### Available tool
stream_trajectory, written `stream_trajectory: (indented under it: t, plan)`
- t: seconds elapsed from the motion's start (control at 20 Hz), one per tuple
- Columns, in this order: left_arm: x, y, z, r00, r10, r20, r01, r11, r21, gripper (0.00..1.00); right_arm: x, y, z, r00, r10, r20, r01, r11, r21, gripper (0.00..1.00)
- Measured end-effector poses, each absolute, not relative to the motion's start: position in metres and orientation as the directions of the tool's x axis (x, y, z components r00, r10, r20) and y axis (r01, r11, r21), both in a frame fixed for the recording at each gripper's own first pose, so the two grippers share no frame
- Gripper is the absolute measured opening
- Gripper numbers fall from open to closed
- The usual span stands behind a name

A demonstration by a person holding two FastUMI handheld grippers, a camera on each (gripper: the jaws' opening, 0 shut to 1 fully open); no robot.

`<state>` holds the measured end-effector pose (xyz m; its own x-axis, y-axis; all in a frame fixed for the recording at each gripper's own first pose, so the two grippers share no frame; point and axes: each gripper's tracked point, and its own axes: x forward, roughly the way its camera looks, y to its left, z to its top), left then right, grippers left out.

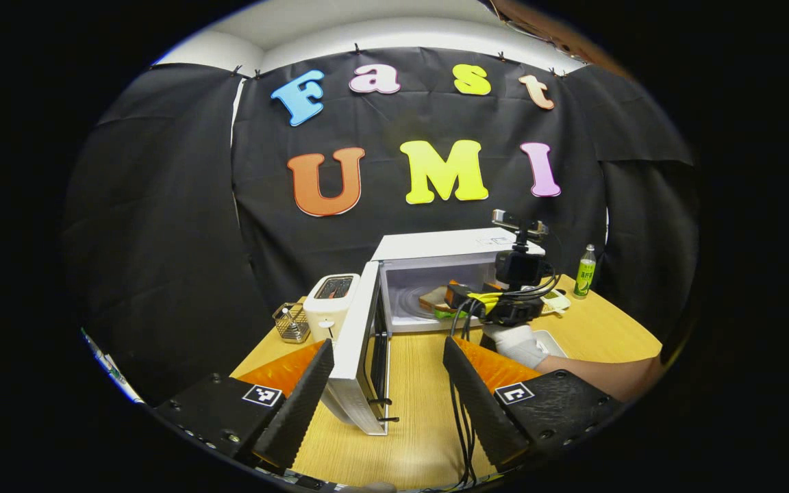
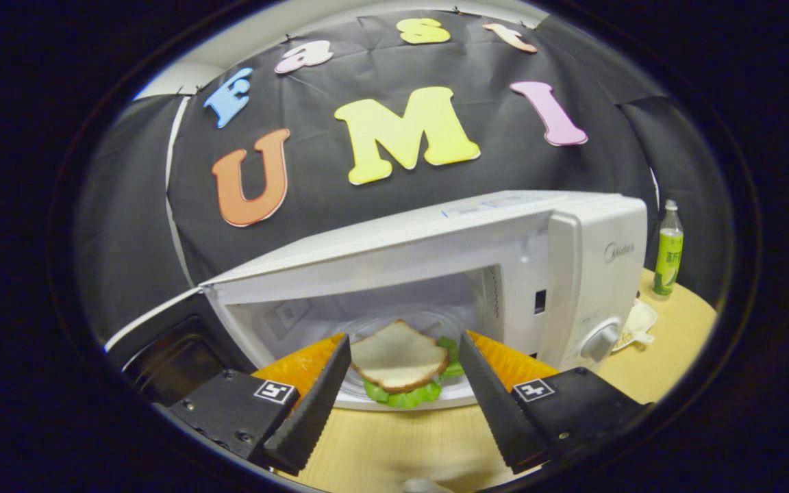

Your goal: Open the microwave oven with the left hand, put the food in, and close the microwave oven.

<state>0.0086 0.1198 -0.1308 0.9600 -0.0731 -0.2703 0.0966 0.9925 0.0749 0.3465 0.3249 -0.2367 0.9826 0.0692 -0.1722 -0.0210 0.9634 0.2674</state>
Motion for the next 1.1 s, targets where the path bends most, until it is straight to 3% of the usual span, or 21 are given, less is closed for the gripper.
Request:
stream_trajectory:
  t: [0.05, 0.1, 0.2, 0.35, 0.4, 0.45, 0.5, 0.55, 0.6, 0.7, 0.75, 0.85, 0.9, 0.95, 1.1]
  plan:
    - [0.008, 0.120, -0.127, 0.963, -0.069, -0.260, 0.092, 0.993, 0.078, 0.97, 0.337, 0.322, -0.227, 0.983, 0.083, -0.166, -0.038, 0.966, 0.256, 1.00]
    - [0.008, 0.122, -0.123, 0.966, -0.066, -0.250, 0.088, 0.993, 0.077, 0.97, 0.327, 0.316, -0.215, 0.984, 0.088, -0.156, -0.050, 0.971, 0.235, 0.92]
    - [0.009, 0.126, -0.117, 0.970, -0.055, -0.238, 0.076, 0.994, 0.081, 0.97, 0.306, 0.308, -0.192, 0.982, 0.115, -0.146, -0.087, 0.979, 0.185, 0.91]
    - [0.008, 0.136, -0.107, 0.977, -0.033, -0.208, 0.052, 0.995, 0.087, 0.97, 0.270, 0.281, -0.161, 0.979, 0.140, -0.149, -0.125, 0.987, 0.104, 0.92]
    - [0.008, 0.140, -0.104, 0.979, -0.023, -0.203, 0.042, 0.995, 0.090, 0.97, 0.260, 0.269, -0.151, 0.979, 0.137, -0.151, -0.126, 0.989, 0.080, 1.00]
    - [0.008, 0.145, -0.102, 0.981, -0.017, -0.192, 0.035, 0.995, 0.093, 0.96, 0.247, 0.257, -0.142, 0.978, 0.140, -0.153, -0.131, 0.989, 0.066, 0.92]
    - [0.009, 0.150, -0.101, 0.982, -0.004, -0.188, 0.022, 0.995, 0.097, 0.97, 0.235, 0.246, -0.132, 0.978, 0.148, -0.147, -0.141, 0.988, 0.056, 1.00]
    - [0.008, 0.157, -0.101, 0.982, 0.014, -0.186, 0.005, 0.995, 0.100, 0.96, 0.223, 0.234, -0.127, 0.978, 0.143, -0.150, -0.138, 0.989, 0.043, 0.92]
    - [0.009, 0.162, -0.101, 0.982, 0.027, -0.185, -0.007, 0.994, 0.105, 0.96, 0.211, 0.221, -0.121, 0.978, 0.142, -0.150, -0.138, 0.990, 0.034, 1.00]
    - [0.010, 0.172, -0.098, 0.983, 0.051, -0.175, -0.032, 0.993, 0.111, 0.96, 0.183, 0.194, -0.112, 0.981, 0.129, -0.147, -0.128, 0.992, 0.015, 1.00]
    - [0.011, 0.173, -0.100, 0.984, 0.052, -0.172, -0.033, 0.994, 0.108, 0.96, 0.170, 0.180, -0.110, 0.982, 0.118, -0.150, -0.118, 0.993, 0.009, 0.92]
    - [0.015, 0.179, -0.101, 0.983, 0.058, -0.176, -0.039, 0.993, 0.108, 0.96, 0.149, 0.158, -0.109, 0.981, 0.093, -0.171, -0.092, 0.996, 0.011, 0.92]
    - [0.018, 0.182, -0.101, 0.983, 0.065, -0.170, -0.047, 0.993, 0.107, 0.96, 0.138, 0.149, -0.110, 0.980, 0.084, -0.180, -0.083, 0.996, 0.012, 1.00]
    - [0.019, 0.184, -0.100, 0.984, 0.064, -0.164, -0.047, 0.994, 0.103, 0.96, 0.128, 0.139, -0.109, 0.981, 0.071, -0.183, -0.070, 0.997, 0.008, 0.92]
    - [0.028, 0.190, -0.107, 0.983, 0.066, -0.172, -0.050, 0.994, 0.100, 0.92, 0.098, 0.117, -0.106, 0.979, 0.034, -0.199, -0.039, 0.999, -0.021, 0.92]
